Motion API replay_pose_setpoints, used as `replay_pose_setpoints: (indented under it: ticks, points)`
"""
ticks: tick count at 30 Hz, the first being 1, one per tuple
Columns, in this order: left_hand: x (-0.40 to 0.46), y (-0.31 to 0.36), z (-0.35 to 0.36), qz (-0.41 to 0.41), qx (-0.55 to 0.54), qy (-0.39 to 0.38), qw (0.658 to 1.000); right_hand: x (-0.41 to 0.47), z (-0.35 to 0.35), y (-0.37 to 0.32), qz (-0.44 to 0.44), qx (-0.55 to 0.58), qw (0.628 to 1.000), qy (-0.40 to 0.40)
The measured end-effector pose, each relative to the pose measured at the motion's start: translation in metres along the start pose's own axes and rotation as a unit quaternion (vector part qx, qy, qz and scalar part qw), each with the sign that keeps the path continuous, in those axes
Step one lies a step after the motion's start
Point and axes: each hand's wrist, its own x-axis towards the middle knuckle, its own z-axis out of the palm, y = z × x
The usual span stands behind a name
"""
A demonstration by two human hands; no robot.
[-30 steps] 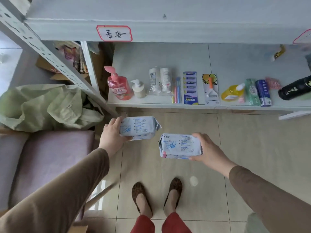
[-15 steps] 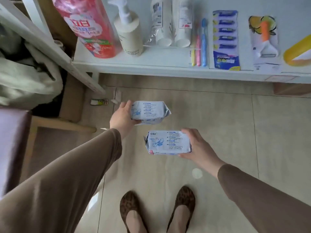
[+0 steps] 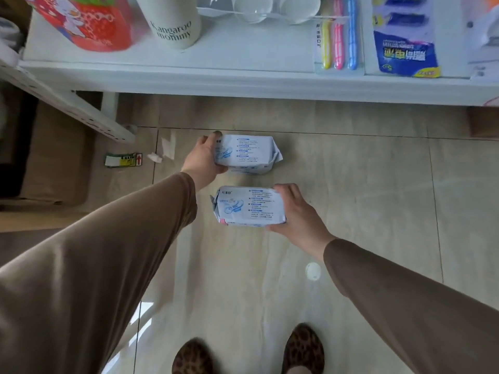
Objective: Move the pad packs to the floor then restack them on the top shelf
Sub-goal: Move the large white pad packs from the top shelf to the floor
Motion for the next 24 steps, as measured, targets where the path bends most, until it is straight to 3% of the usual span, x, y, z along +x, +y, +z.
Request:
replay_pose_setpoints:
  ticks: [6,11,19,24]
  points:
    - [-0.006,-0.011,-0.008,-0.008,0.037,-0.044,0.998,0.021,0.003,-0.004,0.007,-0.023,1.0,-0.003]
    - [-0.045,-0.042,-0.022,-0.031,0.105,-0.033,0.993,0.035,0.009,-0.02,0.016,-0.016,1.0,0.018]
    - [-0.107,-0.073,0.009,-0.026,0.116,-0.053,0.992,0.049,0.024,-0.028,0.031,-0.045,0.996,0.065]
    - [-0.141,-0.062,0.015,-0.023,0.124,-0.071,0.99,0.027,0.017,-0.033,0.071,-0.05,0.996,0.018]
